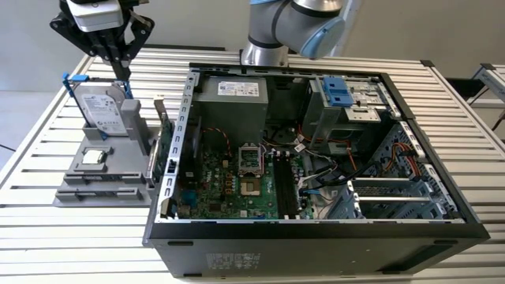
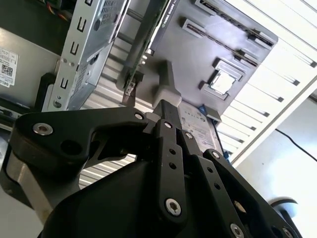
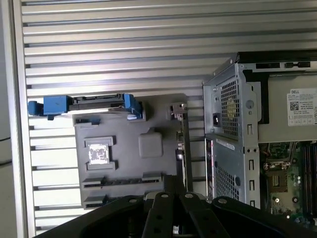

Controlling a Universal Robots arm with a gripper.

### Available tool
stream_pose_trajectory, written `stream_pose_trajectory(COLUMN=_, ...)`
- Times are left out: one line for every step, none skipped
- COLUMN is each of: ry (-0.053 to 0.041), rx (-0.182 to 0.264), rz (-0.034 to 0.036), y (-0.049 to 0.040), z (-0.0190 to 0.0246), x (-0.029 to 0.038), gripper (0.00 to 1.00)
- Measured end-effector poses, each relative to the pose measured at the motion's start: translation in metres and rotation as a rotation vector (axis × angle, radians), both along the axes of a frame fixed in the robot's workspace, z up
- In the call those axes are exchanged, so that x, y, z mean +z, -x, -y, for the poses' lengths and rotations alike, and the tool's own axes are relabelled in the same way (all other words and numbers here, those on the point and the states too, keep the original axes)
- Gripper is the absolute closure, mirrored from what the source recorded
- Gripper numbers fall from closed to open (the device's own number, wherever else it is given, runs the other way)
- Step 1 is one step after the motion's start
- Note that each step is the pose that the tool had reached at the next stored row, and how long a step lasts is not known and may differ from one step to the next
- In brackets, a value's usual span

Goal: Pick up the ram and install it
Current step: 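Reach for the ram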

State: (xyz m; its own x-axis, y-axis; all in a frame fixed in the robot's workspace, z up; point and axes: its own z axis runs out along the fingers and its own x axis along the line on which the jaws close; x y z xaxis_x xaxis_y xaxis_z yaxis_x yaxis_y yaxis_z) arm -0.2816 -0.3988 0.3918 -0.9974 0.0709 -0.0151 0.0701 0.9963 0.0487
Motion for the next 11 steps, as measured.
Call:
stream_pose_trajectory(ry=0.0, rx=0.0, rz=0.0, y=0.0009, z=0.0, x=-0.0001, gripper=1.0)
stream_pose_trajectory(ry=0.0, rx=0.0, rz=0.0, y=0.0018, z=0.0, x=-0.0001, gripper=1.0)
stream_pose_trajectory(ry=0.0, rx=0.0, rz=0.0, y=0.0028, z=0.0, x=-0.0001, gripper=1.0)
stream_pose_trajectory(ry=0.0, rx=0.0, rz=0.0001, y=0.0036, z=0.0, x=-0.0001, gripper=1.0)
stream_pose_trajectory(ry=0.0, rx=0.0, rz=0.0001, y=0.0044, z=0.0, x=-0.0002, gripper=1.0)
stream_pose_trajectory(ry=0.0, rx=0.0, rz=0.0, y=0.0052, z=0.0, x=-0.0002, gripper=1.0)
stream_pose_trajectory(ry=-0.0001, rx=0.0, rz=0.0001, y=0.0062, z=0.0, x=-0.0002, gripper=1.0)
stream_pose_trajectory(ry=0.0, rx=0.0, rz=0.0, y=0.0073, z=0.0, x=-0.0002, gripper=1.0)
stream_pose_trajectory(ry=0.0, rx=0.0, rz=0.0, y=0.0087, z=0.0, x=-0.0002, gripper=1.0)
stream_pose_trajectory(ry=0.0, rx=0.0, rz=0.0, y=0.0099, z=0.0, x=-0.0002, gripper=1.0)
stream_pose_trajectory(ry=0.0, rx=0.0, rz=0.0001, y=0.0112, z=0.0, x=-0.0002, gripper=1.0)
